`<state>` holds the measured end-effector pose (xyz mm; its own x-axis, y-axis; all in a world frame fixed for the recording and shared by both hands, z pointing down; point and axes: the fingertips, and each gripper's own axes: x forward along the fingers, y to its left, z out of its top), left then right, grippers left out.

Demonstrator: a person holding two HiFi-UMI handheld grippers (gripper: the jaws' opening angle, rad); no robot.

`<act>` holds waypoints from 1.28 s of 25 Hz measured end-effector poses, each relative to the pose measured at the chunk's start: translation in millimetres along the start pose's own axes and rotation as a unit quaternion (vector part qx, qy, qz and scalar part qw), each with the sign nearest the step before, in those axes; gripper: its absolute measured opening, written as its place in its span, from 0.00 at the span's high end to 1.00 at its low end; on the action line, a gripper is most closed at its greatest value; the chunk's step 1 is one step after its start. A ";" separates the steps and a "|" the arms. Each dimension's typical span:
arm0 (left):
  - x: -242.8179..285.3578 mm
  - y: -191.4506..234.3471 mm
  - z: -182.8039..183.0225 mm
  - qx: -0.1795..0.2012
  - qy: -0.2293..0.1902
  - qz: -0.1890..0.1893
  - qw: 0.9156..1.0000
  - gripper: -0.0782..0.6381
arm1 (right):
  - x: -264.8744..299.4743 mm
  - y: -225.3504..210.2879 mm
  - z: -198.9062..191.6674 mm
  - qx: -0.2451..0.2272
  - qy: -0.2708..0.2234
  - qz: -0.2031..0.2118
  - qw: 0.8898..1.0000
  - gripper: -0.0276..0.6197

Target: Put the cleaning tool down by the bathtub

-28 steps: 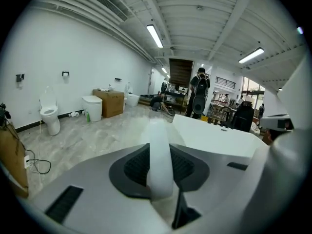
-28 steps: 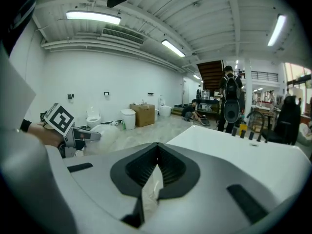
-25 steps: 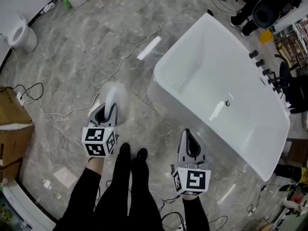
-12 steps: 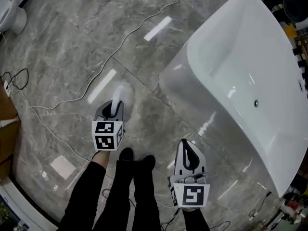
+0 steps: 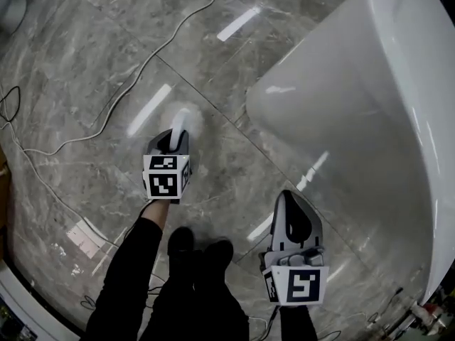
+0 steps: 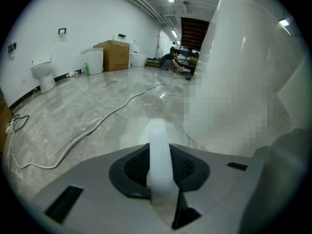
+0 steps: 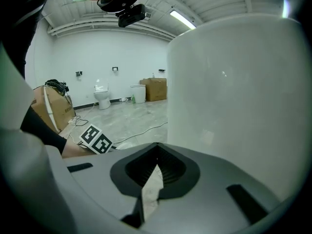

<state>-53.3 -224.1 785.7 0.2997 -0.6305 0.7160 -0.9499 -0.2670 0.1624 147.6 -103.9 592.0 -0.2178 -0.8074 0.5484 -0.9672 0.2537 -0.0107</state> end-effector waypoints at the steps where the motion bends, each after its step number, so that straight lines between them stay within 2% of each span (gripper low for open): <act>1: 8.1 1.3 -4.7 0.000 0.002 0.001 1.000 0.76 | 5.6 -0.4 -4.2 -0.001 -0.002 0.002 1.000 0.96; 12: 66.8 9.7 -36.0 -0.004 0.014 0.010 1.000 0.76 | 34.4 -12.1 -41.1 -0.015 0.002 0.004 1.000 0.96; 17: 75.5 9.7 -41.0 -0.004 0.009 0.012 1.000 0.76 | 38.4 -13.1 -46.9 -0.020 0.001 0.005 1.000 0.96; 25: 80.9 4.7 -42.5 0.018 0.005 0.005 1.000 0.76 | 39.1 -14.9 -55.2 -0.028 0.004 0.006 1.000 0.96; 29: 76.2 0.0 -42.8 0.024 0.007 0.008 1.000 0.65 | 35.9 -15.3 -50.1 -0.027 0.000 0.006 1.000 0.96; 32: 65.4 -0.7 -37.7 0.026 -0.002 0.017 1.000 0.63 | 31.2 -13.5 -43.9 -0.031 -0.001 0.009 0.999 0.96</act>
<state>-36.4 -237.6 857.9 0.2673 -0.6432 0.7176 -0.9538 -0.2827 0.1018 159.6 -109.1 646.0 -0.2362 -0.8034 0.5466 -0.9530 0.3015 0.0313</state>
